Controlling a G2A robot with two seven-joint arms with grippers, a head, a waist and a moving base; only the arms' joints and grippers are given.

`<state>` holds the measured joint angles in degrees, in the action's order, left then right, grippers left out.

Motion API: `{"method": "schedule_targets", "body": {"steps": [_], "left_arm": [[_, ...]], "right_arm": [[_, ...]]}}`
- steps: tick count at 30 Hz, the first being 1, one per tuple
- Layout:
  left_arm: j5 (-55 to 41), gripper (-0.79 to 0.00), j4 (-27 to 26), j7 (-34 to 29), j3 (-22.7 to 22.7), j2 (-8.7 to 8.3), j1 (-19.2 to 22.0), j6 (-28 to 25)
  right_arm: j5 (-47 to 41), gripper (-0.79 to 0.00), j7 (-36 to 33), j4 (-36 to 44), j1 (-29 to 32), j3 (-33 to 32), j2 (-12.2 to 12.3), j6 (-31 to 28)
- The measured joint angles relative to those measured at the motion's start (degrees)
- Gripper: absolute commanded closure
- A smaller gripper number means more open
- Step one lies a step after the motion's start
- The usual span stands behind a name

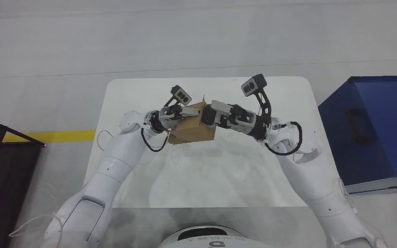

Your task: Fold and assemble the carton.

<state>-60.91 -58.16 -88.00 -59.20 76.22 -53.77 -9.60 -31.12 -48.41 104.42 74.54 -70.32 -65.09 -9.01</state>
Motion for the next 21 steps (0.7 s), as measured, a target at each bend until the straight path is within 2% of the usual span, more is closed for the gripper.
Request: {"method": "schedule_targets", "body": {"steps": [4,11,14,21], "left_arm": [[0.43,0.000,0.33,0.00,-0.03,0.02,0.16,0.10],[1.85,0.000,0.56,0.00,0.03,-0.02,0.48,-0.15],[2.15,0.000,0.56,0.00,-0.09,-0.06,0.42,-0.56],[2.71,0.000,0.24,0.00,-0.34,-0.16,0.07,-1.12]], "right_arm": [[7.49,-0.526,1.58,2.42,0.52,-0.84,0.32,-1.16],[17.38,-0.502,2.17,6.58,0.43,-2.08,0.97,3.44],[19.44,-0.462,1.37,8.08,0.21,-2.99,1.26,5.51],[21.32,-0.397,-2.45,8.74,-1.40,-3.41,1.84,16.26]]}}
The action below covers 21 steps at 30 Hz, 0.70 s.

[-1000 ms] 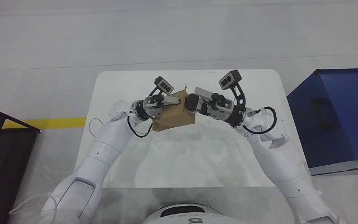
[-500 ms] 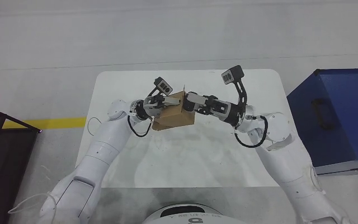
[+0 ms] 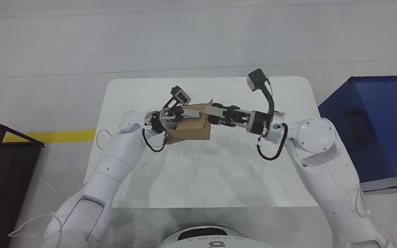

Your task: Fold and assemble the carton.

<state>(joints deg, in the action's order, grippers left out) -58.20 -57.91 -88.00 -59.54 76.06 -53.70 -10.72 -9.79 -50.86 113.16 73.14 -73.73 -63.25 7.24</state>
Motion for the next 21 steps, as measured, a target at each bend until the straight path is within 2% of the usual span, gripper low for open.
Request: {"method": "schedule_targets", "body": {"steps": [4,13,21], "left_arm": [[-0.09,0.000,-0.34,0.00,-0.26,-0.06,-0.28,-0.32],[-0.39,0.000,-1.12,0.00,-0.73,-0.15,-1.27,-0.95],[-0.47,0.000,-1.57,0.00,-1.44,-0.33,-1.59,-0.92]], "right_arm": [[1.37,-0.388,-1.19,-0.04,-0.86,0.80,0.15,2.36],[-0.42,-0.379,-0.84,-1.59,-2.03,2.30,0.06,2.19],[-0.39,-0.391,0.29,-0.34,-0.23,-1.94,0.74,1.88]]}}
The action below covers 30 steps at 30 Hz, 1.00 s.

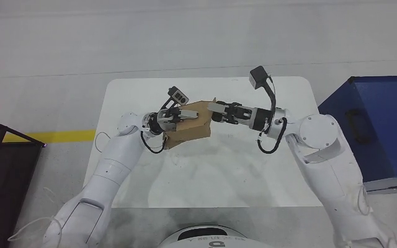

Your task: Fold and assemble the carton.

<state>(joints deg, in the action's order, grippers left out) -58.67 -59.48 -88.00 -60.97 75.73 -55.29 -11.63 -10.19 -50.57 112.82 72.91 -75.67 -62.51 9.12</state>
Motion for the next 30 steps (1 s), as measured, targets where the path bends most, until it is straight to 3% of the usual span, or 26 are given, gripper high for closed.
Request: {"method": "schedule_targets", "body": {"steps": [6,7,9,12,16,23,30], "left_arm": [[-0.14,0.000,-0.20,0.00,-0.02,0.01,0.09,0.44],[-0.27,0.000,-0.27,0.00,0.05,0.04,0.16,0.59],[-1.10,0.000,-0.45,0.00,0.25,0.12,0.25,1.00],[-2.07,0.000,-0.46,0.00,0.59,0.19,0.41,1.55],[-1.83,0.000,-0.50,0.00,1.13,0.12,0.67,1.89],[-1.66,0.000,-0.44,0.00,1.75,-0.10,0.90,2.11],[-1.64,0.000,-0.20,0.00,2.40,-0.26,0.92,2.02]], "right_arm": [[0.77,-0.391,-0.54,1.34,2.41,-3.26,0.65,0.17],[0.45,-0.416,-0.71,1.40,2.61,-3.40,0.68,0.06],[-1.95,-0.576,-0.53,1.26,2.79,-3.75,0.62,-1.47],[-6.63,-0.551,1.94,-0.75,2.25,-4.80,0.36,-6.48],[-6.39,-0.570,4.83,-3.48,1.26,-5.30,0.24,-9.62],[-6.98,-0.588,4.81,-5.61,-0.53,-0.78,-0.25,-9.33],[-12.01,-0.554,1.70,-6.42,-1.67,2.67,-0.66,-7.97]]}}
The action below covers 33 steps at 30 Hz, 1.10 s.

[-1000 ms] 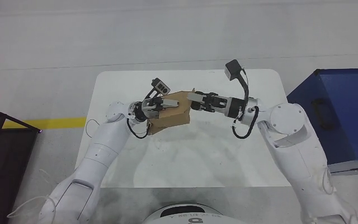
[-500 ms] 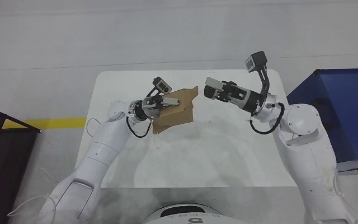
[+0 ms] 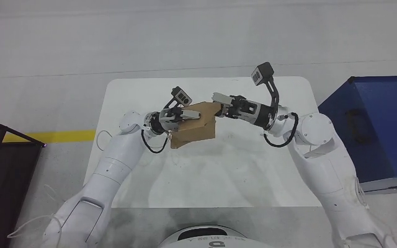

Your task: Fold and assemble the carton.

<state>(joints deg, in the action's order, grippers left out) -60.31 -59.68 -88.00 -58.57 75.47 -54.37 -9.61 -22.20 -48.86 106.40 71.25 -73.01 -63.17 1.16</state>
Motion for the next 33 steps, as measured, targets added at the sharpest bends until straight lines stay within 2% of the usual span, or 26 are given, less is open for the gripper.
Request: {"method": "schedule_targets", "body": {"steps": [15,19,25,33], "left_arm": [[-0.77,0.000,0.89,0.00,0.78,-0.22,0.74,-0.54],[-0.91,0.000,1.01,0.00,1.03,-0.25,0.96,-0.51],[-1.12,0.000,1.27,0.00,1.26,-0.36,1.24,-0.45],[-1.37,0.000,1.96,0.00,0.95,-0.58,1.49,-0.88]], "right_arm": [[-2.54,-0.557,-0.67,0.51,1.84,1.41,0.03,2.03],[-2.85,-0.585,0.15,0.24,1.81,1.14,0.02,1.27],[-1.95,-0.591,1.80,1.32,2.02,-2.67,0.46,0.32],[-4.87,-0.542,0.00,7.73,7.17,-8.48,1.38,4.88]]}}
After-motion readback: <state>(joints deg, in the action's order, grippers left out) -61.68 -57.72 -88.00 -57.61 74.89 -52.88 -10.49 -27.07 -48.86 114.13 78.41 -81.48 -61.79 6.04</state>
